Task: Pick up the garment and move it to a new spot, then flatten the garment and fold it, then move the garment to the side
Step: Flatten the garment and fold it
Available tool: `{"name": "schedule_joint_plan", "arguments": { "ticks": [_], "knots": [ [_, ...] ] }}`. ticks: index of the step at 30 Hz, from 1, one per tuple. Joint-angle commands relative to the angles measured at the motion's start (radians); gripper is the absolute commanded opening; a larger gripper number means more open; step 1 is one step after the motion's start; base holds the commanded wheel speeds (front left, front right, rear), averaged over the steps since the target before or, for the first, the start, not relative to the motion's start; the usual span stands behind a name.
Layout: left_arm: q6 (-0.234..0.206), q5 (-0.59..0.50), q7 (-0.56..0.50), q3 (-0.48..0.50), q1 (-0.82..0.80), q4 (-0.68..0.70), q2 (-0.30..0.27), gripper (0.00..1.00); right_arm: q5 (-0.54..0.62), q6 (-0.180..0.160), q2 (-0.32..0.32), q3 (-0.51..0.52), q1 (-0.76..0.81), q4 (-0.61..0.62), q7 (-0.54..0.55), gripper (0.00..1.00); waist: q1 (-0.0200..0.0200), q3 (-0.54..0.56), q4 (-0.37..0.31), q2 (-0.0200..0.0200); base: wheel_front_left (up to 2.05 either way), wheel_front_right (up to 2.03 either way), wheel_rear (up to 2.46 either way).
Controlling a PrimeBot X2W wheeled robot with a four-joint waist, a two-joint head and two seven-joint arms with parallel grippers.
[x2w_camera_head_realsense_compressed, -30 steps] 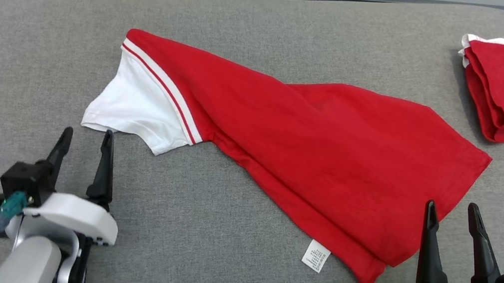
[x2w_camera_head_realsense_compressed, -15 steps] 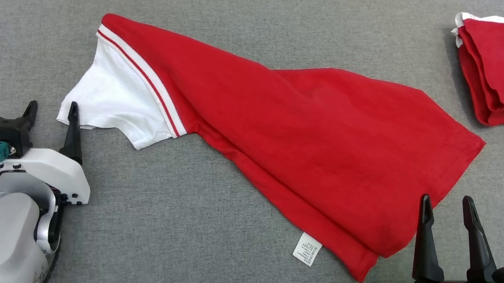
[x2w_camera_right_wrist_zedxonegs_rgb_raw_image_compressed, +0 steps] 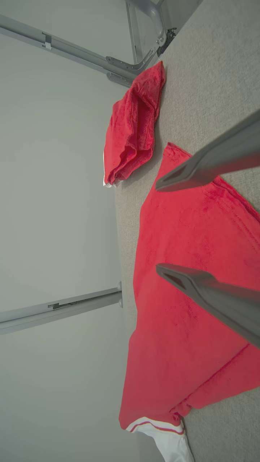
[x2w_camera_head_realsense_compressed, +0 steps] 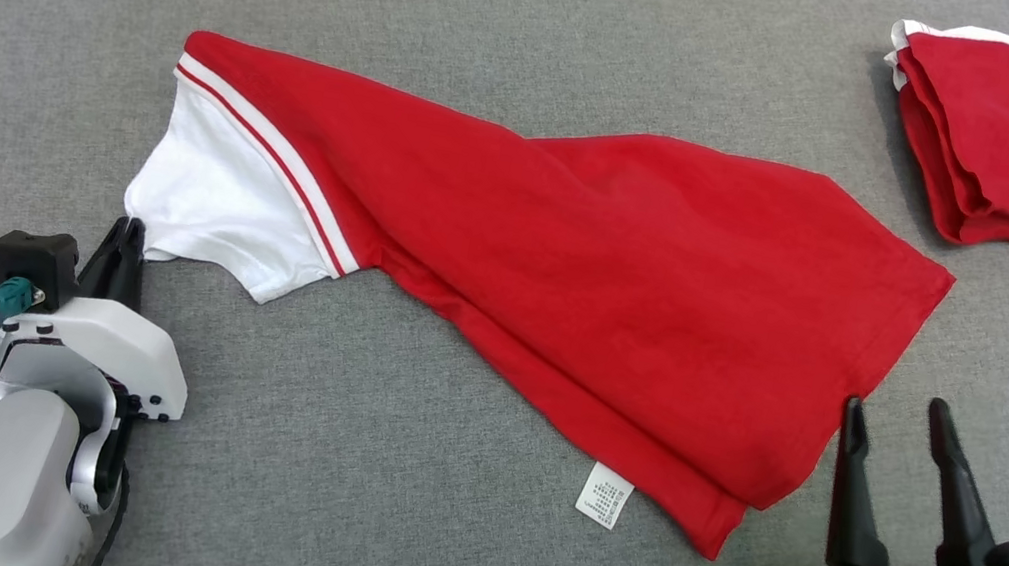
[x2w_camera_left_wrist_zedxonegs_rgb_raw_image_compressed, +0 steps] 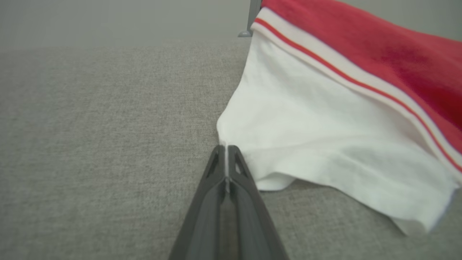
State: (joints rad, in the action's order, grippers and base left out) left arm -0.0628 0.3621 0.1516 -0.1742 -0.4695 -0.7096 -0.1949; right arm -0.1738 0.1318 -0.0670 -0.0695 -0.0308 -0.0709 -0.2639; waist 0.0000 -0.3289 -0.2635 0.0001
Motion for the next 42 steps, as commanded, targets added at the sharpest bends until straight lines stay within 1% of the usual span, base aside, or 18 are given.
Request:
{"name": "schedule_joint_plan", "arguments": {
  "ticks": [1, 3, 5, 9, 12, 17, 22, 28, 30, 31, 32, 33, 34, 36, 38, 40, 42],
  "knots": [
    [-0.006, -0.012, -0.012, -0.016, 0.044, 0.012, 0.003, 0.0, 0.007, -0.002, -0.012, -0.018, 0.006, 0.009, 0.0, 1.0, 0.0, -0.005, -0.003, -0.0001, 0.0, 0.0, 0.0],
    [-0.016, -0.017, 0.001, -0.011, 0.04, 0.077, -0.017, 0.0, -0.004, -0.002, -0.028, -0.058, 0.016, 0.012, 0.0, 1.0, 0.0, -0.011, -0.003, -0.0001, 0.0, 0.0, 0.0],
    [-0.028, -0.023, 0.007, -0.003, 0.04, 0.158, -0.038, 0.0, -0.026, -0.002, -0.059, -0.126, 0.03, 0.01, 0.0, 1.0, 0.0, -0.02, 0.0, -0.0001, 0.0, 0.0, 0.0],
    [-0.049, -0.026, -0.022, 0.016, 0.06, 0.34, -0.078, 0.0, -0.111, -0.002, -0.14, -0.282, 0.057, 0.025, 0.0, 1.0, 0.0, -0.051, 0.01, -0.0001, 0.0, 0.0, 0.0],
    [-0.067, -0.031, -0.067, 0.028, 0.071, 0.475, -0.111, 0.0, -0.172, -0.002, -0.213, -0.358, 0.065, 0.03, 0.0, 1.0, 0.0, -0.08, 0.01, -0.0001, 0.0, 0.0, 0.0],
    [-0.102, -0.045, -0.149, 0.033, 0.093, 0.64, -0.141, 0.0, -0.254, -0.002, -0.279, -0.422, 0.057, 0.002, 0.0, 1.0, 0.0, -0.109, 0.012, -0.0001, 0.0, 0.0, 0.0],
    [-0.125, -0.059, -0.199, 0.021, 0.112, 0.735, -0.154, 0.0, -0.298, -0.002, -0.319, -0.474, 0.068, -0.017, 0.0, 1.0, 0.0, -0.123, 0.023, -0.0001, 0.0, 0.0, 0.0],
    [-0.143, -0.064, -0.22, 0.028, 0.131, 0.793, -0.165, 0.0, -0.283, -0.002, -0.316, -0.467, 0.054, -0.029, 0.0, 1.0, 0.0, -0.135, 0.021, -0.0001, 0.0, 0.0, 0.0],
    [-0.147, -0.065, -0.223, 0.029, 0.136, 0.804, -0.168, 0.0, -0.26, -0.002, -0.31, -0.46, 0.041, -0.042, 0.0, 0.65, 0.0, -0.138, 0.022, -0.0001, 0.0, 0.0, 0.0],
    [-0.149, -0.065, -0.225, 0.03, 0.135, 0.808, -0.169, 0.0, -0.245, -0.002, -0.307, -0.455, 0.036, -0.053, 0.001, 0.49, 0.0, -0.14, 0.022, -0.0001, 0.0, 0.0, 0.0],
    [-0.151, -0.065, -0.226, 0.031, 0.134, 0.812, -0.169, 0.0, -0.219, -0.002, -0.305, -0.449, 0.031, -0.069, 0.001, 0.37, 0.0, -0.14, 0.022, -0.0001, 0.0, 0.0, 0.0],
    [-0.153, -0.064, -0.227, 0.032, 0.134, 0.816, -0.17, 0.0, -0.2, -0.002, -0.302, -0.445, 0.026, -0.084, 0.001, 0.15, 0.0, -0.141, 0.022, -0.0001, 0.0, 0.0, 0.0],
    [-0.155, -0.063, -0.226, 0.035, 0.135, 0.819, -0.172, 0.0, -0.186, -0.002, -0.296, -0.443, 0.021, -0.098, 0.002, 0.0, 0.0, -0.141, 0.022, -0.0001, 0.0, 0.0, 0.0],
    [-0.159, -0.06, -0.226, 0.038, 0.135, 0.826, -0.173, 0.0, -0.15, -0.002, -0.285, -0.424, 0.009, -0.11, 0.002, 0.0, 0.0, -0.142, 0.022, -0.0001, 0.0, 0.0, 0.0],
    [-0.162, -0.055, -0.222, 0.042, 0.133, 0.838, -0.172, 0.0, -0.124, -0.002, -0.277, -0.401, 0.0, -0.092, 0.002, 0.0, 0.0, -0.141, 0.022, -0.0001, 0.0, 0.0, 0.0],
    [-0.162, -0.047, -0.212, 0.047, 0.128, 0.855, -0.166, 0.0, -0.095, -0.002, -0.274, -0.379, 0.001, -0.044, 0.0, 0.0, 0.0, -0.137, 0.022, -0.0001, 0.0, 0.0, 0.0],
    [-0.159, -0.031, -0.198, 0.056, 0.116, 0.878, -0.159, 0.0, -0.071, -0.002, -0.274, -0.351, 0.004, 0.033, 0.0, 0.0, 0.0, -0.129, 0.022, -0.0001, 0.0, 0.0, 0.0]
  ]
}}
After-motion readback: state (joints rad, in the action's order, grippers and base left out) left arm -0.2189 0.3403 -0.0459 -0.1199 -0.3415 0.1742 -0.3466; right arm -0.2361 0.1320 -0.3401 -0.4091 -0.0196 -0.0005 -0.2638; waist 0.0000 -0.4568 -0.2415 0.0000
